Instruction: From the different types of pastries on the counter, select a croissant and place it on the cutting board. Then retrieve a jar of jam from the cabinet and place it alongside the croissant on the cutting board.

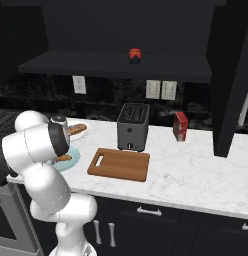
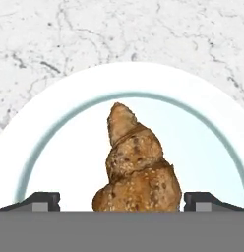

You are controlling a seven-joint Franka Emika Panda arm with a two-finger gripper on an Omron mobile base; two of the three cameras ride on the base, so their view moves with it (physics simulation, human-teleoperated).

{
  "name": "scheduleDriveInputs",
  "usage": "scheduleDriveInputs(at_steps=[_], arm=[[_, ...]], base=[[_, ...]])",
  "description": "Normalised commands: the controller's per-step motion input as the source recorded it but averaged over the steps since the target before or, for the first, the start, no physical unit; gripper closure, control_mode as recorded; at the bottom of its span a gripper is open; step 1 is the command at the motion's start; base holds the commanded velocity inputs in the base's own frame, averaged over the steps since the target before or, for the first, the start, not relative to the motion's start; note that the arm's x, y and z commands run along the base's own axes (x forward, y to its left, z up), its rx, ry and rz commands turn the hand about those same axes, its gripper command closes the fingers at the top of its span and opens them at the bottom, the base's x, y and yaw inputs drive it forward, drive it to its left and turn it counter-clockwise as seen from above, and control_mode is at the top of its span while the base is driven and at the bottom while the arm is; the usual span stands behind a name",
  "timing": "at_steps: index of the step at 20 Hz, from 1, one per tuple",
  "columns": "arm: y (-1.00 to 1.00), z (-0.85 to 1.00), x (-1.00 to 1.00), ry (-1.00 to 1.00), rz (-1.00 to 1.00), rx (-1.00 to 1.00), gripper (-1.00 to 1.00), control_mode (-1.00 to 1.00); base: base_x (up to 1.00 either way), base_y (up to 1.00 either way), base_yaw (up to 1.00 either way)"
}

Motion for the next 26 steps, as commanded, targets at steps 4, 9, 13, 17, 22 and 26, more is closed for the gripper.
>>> scheduleDriveInputs(at_steps=[4, 9, 13, 17, 22, 26], arm=[[0.06, -0.30, 0.07, 0.00, 0.03, 0.00, 1.00, -1.00], [0.00, 0.22, 0.07, 0.03, 0.00, 0.01, 1.00, -1.00], [0.00, 0.98, 0.18, 0.07, -0.07, -0.01, 1.00, -1.00], [0.00, 0.83, 0.17, 0.13, -0.03, -0.05, 1.00, -1.00], [-0.18, 0.29, 0.03, 0.05, -0.10, -0.09, 1.00, -1.00], [-0.43, 0.01, 0.00, 0.00, -0.15, -0.01, 1.00, -1.00]], base=[[0.00, 0.00, 0.00], [0.00, 0.00, 0.00], [0.00, 0.00, 0.00], [0.00, 0.00, 0.00], [0.00, 0.00, 0.00], [0.00, 0.00, 0.00]])
